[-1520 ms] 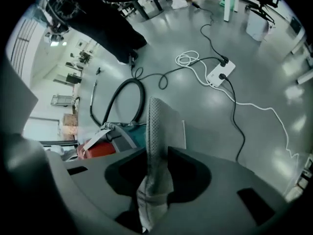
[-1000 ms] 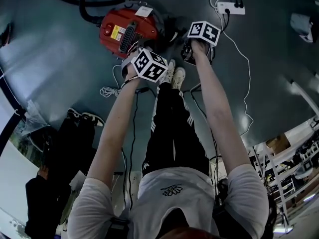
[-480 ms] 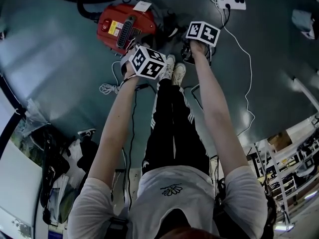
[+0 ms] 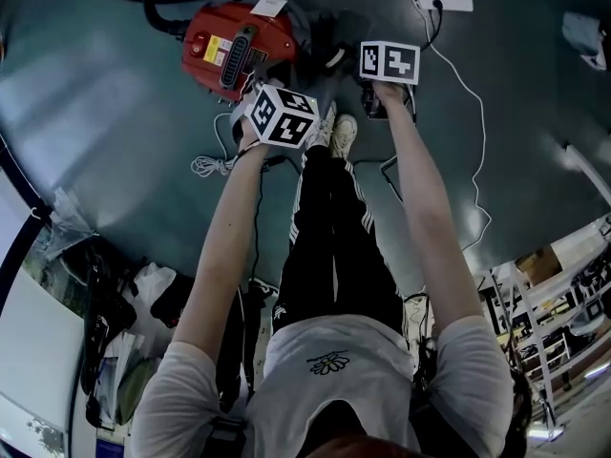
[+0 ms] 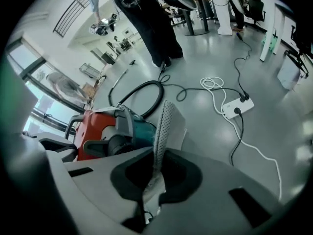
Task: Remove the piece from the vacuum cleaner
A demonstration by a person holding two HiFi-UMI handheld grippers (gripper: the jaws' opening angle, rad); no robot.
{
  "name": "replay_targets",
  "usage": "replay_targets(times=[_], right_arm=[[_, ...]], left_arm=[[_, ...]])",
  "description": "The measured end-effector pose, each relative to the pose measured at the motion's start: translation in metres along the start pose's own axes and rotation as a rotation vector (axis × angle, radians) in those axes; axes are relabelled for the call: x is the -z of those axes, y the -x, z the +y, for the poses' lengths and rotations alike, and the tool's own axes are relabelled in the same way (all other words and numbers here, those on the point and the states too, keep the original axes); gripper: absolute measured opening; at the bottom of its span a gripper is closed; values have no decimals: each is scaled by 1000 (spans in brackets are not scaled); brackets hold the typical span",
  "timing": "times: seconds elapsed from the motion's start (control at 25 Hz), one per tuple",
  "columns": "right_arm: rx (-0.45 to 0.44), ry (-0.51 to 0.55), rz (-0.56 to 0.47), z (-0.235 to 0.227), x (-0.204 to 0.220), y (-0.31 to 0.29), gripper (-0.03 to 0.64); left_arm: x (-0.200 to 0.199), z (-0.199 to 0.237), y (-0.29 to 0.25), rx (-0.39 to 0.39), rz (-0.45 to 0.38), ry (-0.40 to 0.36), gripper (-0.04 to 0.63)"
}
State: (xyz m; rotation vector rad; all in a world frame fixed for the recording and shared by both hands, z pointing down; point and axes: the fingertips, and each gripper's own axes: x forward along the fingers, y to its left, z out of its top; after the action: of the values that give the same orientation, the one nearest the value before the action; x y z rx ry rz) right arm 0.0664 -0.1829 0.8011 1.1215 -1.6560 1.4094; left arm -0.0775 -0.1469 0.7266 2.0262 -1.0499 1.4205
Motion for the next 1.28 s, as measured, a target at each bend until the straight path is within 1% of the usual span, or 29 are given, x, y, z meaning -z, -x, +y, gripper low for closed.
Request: replay_targets(times=[0.16,0.36,0.52,0.6,0.72,0.8,0.92,1.28], right_arm=[[-29,-67,-27,-4,14,9,25],[-39,-54,-36,-3,17,13,25],[-61,-63,-53,-4,21,15,25],[-85,-89,-60,-5,24,14,25],[-129,-158,-61,-6,29,11,25],[-143,-195,-63,-8,33,9,25],[-137,-228,-74,-10,39,10,25],[-108,-227,-78,-16,46,5,25]], left_arm=[[0,0,3,-13,-5,-2,5],[0,-1,5,-20,-7,6,6],[0,-1,5,-24,-9,12,6],[0,-1,5,-25,-15,17,5],[2,-1,6,-22,-27,21,6],[2,-1,6,-20,-31,26,5],[3,-2,7,-24,-28,31,5],[6,-2,9,-42,-34,38,6]])
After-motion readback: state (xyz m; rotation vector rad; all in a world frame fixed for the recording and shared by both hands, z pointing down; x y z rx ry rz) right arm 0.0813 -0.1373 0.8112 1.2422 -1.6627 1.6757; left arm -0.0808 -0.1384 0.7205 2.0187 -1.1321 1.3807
